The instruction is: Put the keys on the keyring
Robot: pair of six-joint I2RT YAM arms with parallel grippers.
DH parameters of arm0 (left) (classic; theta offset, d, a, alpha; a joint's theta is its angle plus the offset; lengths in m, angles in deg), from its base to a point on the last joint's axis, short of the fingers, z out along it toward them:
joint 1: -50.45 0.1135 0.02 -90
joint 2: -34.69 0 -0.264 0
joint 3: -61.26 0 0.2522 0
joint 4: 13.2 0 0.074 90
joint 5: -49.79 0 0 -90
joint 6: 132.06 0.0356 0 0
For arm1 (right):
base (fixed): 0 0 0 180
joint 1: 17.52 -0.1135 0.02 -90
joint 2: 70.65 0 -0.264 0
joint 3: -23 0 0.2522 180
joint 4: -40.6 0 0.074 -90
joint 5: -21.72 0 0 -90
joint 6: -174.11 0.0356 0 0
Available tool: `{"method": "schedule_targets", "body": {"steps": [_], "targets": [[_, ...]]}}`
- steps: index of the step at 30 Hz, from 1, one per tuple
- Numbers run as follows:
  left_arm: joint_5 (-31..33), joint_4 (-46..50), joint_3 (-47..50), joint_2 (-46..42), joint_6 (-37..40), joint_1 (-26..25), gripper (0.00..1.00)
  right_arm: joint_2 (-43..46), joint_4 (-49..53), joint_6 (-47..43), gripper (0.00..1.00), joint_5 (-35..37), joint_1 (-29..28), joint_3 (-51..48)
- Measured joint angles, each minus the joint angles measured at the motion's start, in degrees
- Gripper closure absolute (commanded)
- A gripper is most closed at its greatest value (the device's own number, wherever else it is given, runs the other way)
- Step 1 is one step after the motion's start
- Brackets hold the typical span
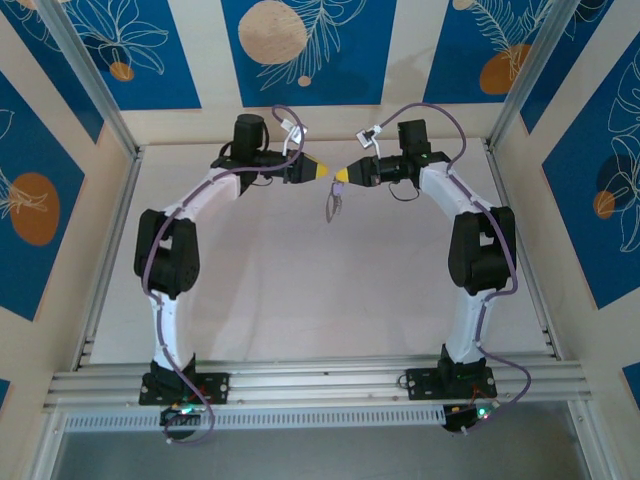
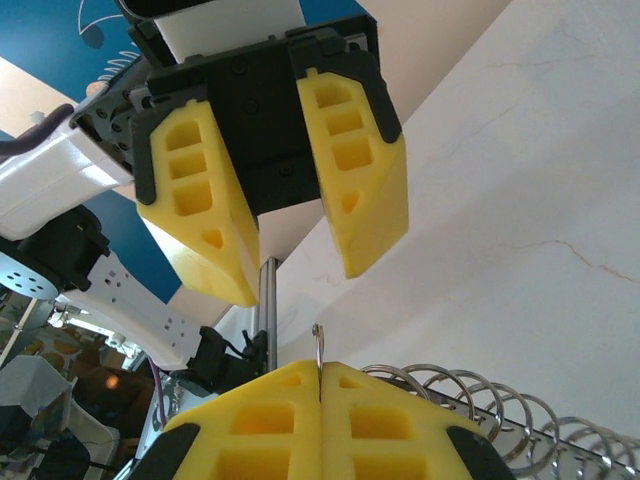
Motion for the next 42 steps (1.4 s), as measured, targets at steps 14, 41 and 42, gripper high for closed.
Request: {"method": "schedule_targets", "body": {"steps": [14, 41, 42], "targets": [[-0.24, -1.51, -0.31, 1.2, -0.94, 0.0, 0.74, -1.29, -0.48, 0.09, 1.0, -0.02, 0.0, 0.17], [-1.68, -1.44, -0.59, 2.05, -0.9, -0.15, 0.72, -1.29, -3.87, 2.49, 1.0, -0.24, -0.35, 0.2], [-1.7, -1.46, -0.59, 2.05, -0.9, -0.17, 0.72, -1.29, -3.91, 2.49, 1.0, -0.24, -0.37, 0.2]]}}
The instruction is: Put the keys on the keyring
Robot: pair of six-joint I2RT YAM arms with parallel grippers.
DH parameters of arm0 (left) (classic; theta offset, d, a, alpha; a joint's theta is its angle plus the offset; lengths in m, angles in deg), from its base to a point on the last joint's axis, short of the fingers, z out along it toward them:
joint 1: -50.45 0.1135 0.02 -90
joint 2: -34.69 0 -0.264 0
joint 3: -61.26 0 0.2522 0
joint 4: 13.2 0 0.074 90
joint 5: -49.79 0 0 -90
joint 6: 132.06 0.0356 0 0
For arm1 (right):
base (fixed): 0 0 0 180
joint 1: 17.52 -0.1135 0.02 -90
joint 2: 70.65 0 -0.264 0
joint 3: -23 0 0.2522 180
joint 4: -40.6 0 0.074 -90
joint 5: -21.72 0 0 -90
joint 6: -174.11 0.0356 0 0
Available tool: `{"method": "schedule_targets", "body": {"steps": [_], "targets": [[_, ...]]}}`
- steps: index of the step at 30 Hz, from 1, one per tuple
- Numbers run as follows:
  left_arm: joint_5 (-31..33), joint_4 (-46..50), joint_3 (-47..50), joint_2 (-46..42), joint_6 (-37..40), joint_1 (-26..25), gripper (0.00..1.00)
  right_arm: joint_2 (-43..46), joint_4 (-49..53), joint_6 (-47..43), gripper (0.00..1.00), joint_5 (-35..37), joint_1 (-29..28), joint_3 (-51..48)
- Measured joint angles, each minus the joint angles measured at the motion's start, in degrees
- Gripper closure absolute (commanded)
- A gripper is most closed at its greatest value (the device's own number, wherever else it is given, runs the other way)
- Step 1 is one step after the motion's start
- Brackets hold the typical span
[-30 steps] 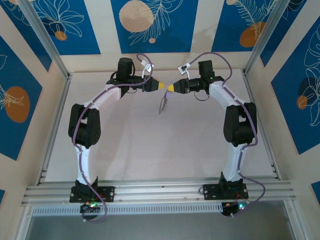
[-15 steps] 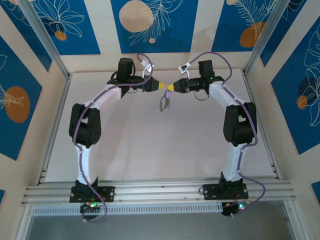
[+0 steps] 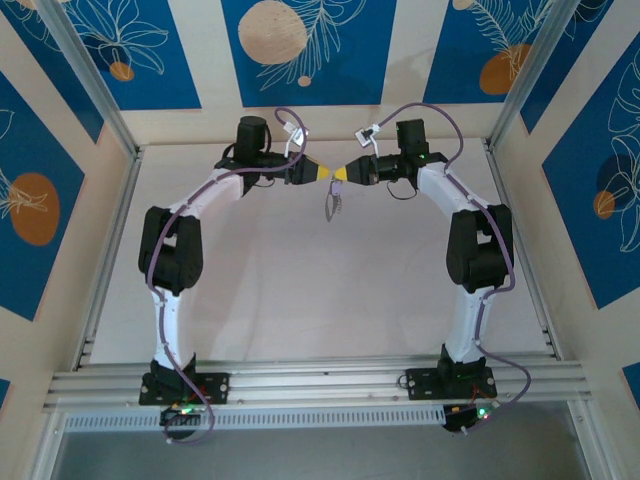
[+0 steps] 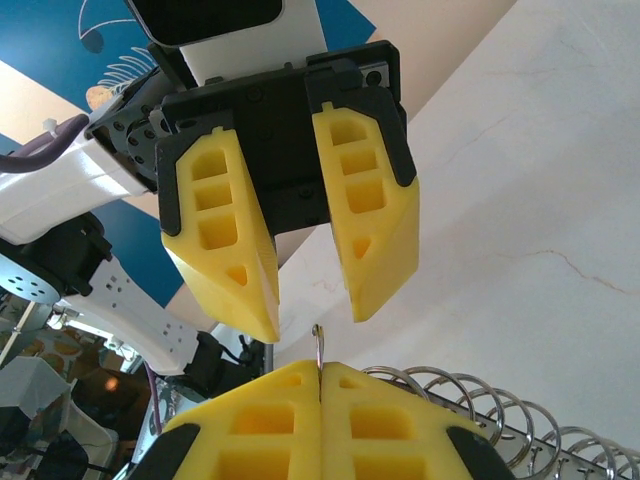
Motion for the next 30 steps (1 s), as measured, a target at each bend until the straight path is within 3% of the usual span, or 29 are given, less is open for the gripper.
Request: {"method": "schedule_targets", "body": {"steps": [22, 30], "targets": [[-1.03, 0.0, 0.0, 0.61, 0.04, -0.81, 0.66, -0.72, -2.08, 1.55, 1.0, 0.02, 0.0, -0.13], [0.87, -1.38, 1.03, -0.17, 0.09, -0.85, 0.66, 3.34, -9.7, 6.58, 1.0, 1.88, 0.48, -10.29]]}}
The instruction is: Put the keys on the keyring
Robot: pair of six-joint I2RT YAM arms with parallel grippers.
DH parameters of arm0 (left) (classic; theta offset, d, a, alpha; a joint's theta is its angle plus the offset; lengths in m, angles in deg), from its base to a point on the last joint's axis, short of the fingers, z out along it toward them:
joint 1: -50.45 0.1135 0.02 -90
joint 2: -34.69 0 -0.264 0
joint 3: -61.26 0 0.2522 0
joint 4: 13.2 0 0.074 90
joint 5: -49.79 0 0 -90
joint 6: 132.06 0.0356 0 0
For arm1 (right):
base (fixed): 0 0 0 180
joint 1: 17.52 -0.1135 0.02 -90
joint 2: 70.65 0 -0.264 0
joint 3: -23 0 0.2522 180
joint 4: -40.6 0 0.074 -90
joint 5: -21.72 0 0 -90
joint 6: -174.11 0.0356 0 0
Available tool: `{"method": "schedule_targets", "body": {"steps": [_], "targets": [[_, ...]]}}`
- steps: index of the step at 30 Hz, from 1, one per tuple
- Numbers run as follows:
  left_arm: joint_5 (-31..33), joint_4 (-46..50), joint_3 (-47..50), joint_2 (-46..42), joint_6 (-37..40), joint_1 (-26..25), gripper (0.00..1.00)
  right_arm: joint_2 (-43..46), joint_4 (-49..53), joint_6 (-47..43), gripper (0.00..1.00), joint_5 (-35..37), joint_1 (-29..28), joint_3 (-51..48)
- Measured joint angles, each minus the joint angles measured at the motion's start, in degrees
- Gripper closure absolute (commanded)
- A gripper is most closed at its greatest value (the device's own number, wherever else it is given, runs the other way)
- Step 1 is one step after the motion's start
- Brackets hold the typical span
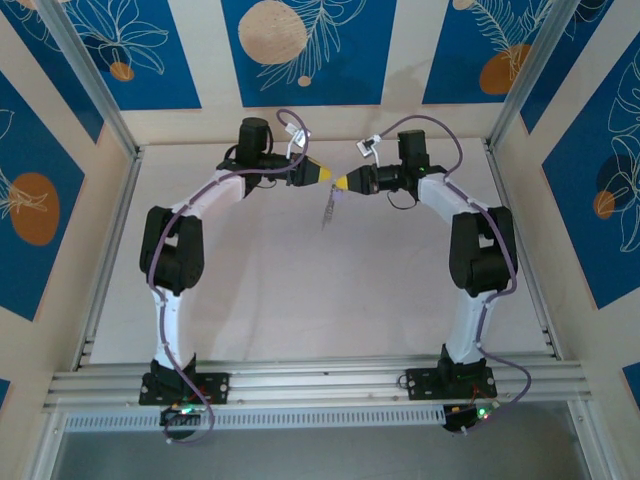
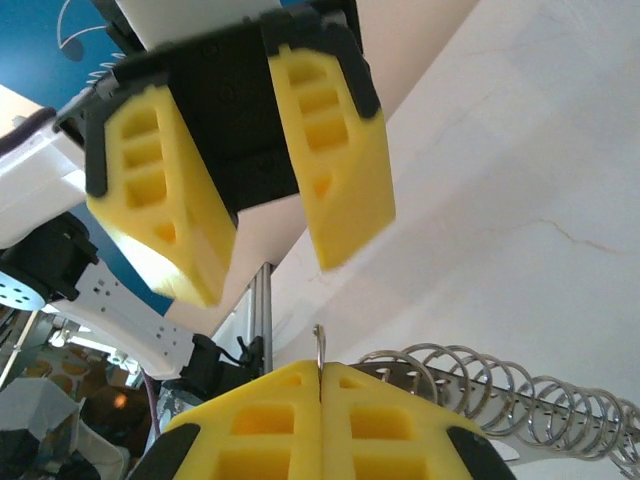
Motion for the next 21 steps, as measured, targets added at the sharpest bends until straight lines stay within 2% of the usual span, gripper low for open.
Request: {"method": "schedule_targets", "body": {"steps": [9, 21], "targets": [[3.17, -4.2, 5.44, -4.46, 0.07, -0.13, 0.65, 8.44, -4.48, 4.46, 1.0, 3.61, 0.55, -5.07], [2.45, -7.13, 6.08, -4.46, -0.09, -1.46, 0.65, 7.56, -3.32, 5.05, 1.0, 3.72, 0.55, -4.0]]}}
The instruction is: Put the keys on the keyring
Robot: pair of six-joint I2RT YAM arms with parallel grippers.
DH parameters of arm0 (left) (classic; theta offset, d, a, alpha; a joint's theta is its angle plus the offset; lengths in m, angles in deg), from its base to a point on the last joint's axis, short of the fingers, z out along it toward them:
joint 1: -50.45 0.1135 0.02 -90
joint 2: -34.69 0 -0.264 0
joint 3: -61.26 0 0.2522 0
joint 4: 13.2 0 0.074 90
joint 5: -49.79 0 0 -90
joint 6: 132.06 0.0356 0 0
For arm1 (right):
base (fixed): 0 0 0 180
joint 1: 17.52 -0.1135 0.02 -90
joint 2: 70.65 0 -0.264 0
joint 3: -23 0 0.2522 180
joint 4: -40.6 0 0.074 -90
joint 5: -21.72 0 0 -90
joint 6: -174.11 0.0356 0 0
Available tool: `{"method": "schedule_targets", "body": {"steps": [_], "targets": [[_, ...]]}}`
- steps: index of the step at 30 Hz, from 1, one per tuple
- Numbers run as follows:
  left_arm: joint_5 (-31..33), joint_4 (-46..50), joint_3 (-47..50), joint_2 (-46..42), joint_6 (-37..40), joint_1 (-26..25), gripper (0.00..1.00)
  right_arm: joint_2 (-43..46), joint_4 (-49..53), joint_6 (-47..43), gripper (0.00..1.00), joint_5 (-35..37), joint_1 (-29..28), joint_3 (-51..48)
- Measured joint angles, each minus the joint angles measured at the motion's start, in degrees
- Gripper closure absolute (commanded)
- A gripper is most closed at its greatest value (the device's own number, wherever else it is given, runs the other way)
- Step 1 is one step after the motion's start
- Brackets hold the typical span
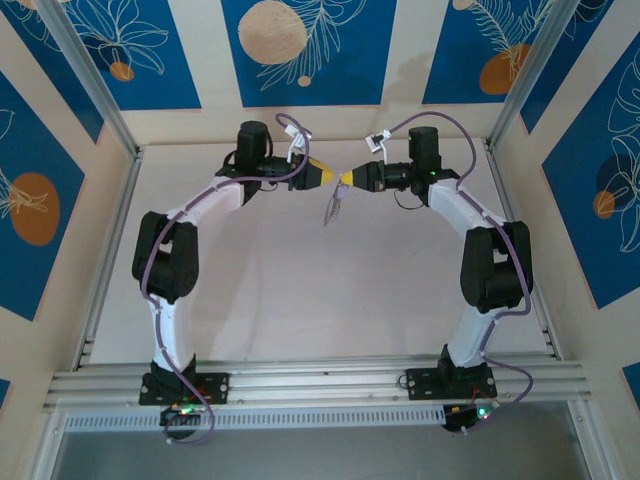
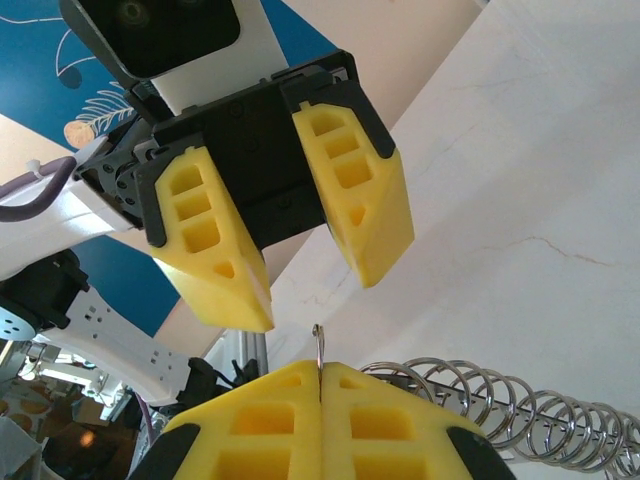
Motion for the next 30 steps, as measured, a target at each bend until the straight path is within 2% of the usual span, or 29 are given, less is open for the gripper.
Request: {"method": "schedule_targets", "body": {"steps": [16, 26, 30], "targets": [[-1.95, 3.23, -1.81, 0.07, 2.43, -1.07, 0.72, -0.39, 1.92, -0.68, 1.0, -1.05, -0.57, 1.64], [-2.19, 7.67, -2.62, 0.15, 6.23, -1.16, 0.89, -0.76, 2.97, -1.38, 1.0, -1.73, -0.98, 2.16], [-2.21, 8.2, -2.62, 0.42, 6.27, -1.16, 0.91, -0.96, 3.41, -1.77, 1.0, -2.29, -0.98, 2.19]]}}
